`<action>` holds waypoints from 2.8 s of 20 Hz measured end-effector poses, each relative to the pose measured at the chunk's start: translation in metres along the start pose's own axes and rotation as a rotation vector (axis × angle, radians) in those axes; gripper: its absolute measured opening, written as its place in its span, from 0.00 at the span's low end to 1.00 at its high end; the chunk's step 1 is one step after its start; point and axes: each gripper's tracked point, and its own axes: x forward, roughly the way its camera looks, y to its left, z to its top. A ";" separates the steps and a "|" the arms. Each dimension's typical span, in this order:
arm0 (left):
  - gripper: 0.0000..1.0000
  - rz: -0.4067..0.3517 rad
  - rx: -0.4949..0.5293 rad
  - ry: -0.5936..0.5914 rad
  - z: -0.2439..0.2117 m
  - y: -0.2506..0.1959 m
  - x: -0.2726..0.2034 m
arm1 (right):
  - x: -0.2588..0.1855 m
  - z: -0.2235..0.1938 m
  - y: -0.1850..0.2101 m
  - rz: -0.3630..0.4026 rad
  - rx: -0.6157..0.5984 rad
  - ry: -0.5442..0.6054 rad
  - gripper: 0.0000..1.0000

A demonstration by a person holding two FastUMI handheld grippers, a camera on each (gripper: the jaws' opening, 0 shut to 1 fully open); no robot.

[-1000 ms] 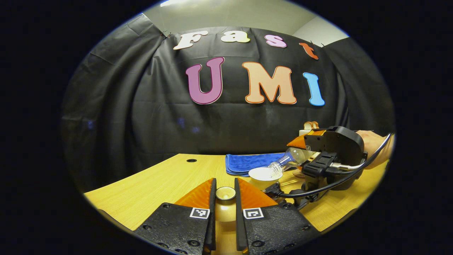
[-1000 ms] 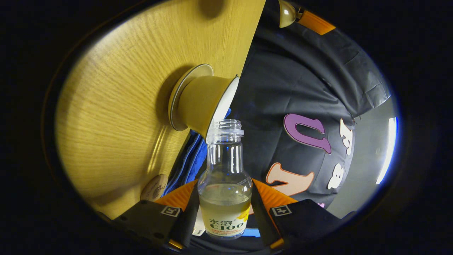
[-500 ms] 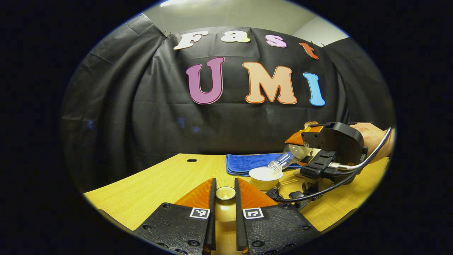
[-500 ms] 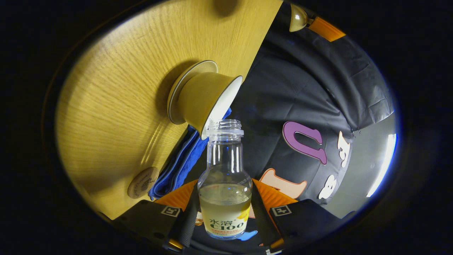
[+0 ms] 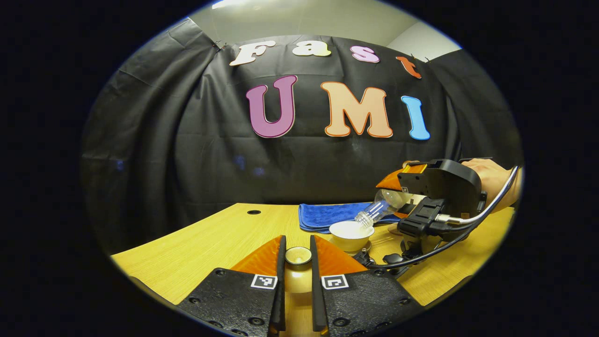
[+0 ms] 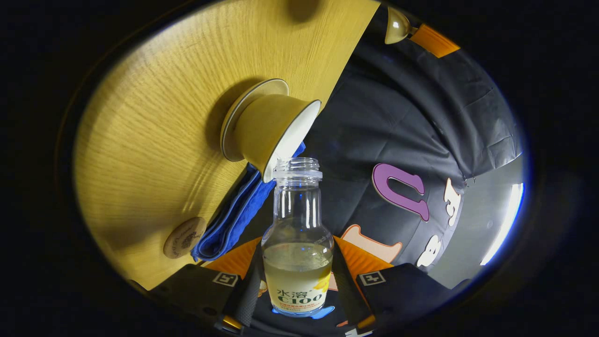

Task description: Open the teacup lid with one hand, grasp the water bottle and pour water into the teacup with the other hand; after pouring, place the water bottle on the coaster and then close the teacup lid.

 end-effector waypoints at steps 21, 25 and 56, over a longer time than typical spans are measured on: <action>0.20 0.012 -0.001 0.002 0.000 0.002 -0.001 | -0.008 -0.023 0.017 0.063 0.761 0.032 0.81; 0.20 0.012 0.000 0.003 0.000 0.002 -0.001 | -0.005 -0.047 0.027 0.078 1.039 0.064 0.79; 0.20 0.021 0.001 0.004 0.001 0.004 -0.001 | 0.014 -0.119 0.078 -0.132 2.134 0.133 0.80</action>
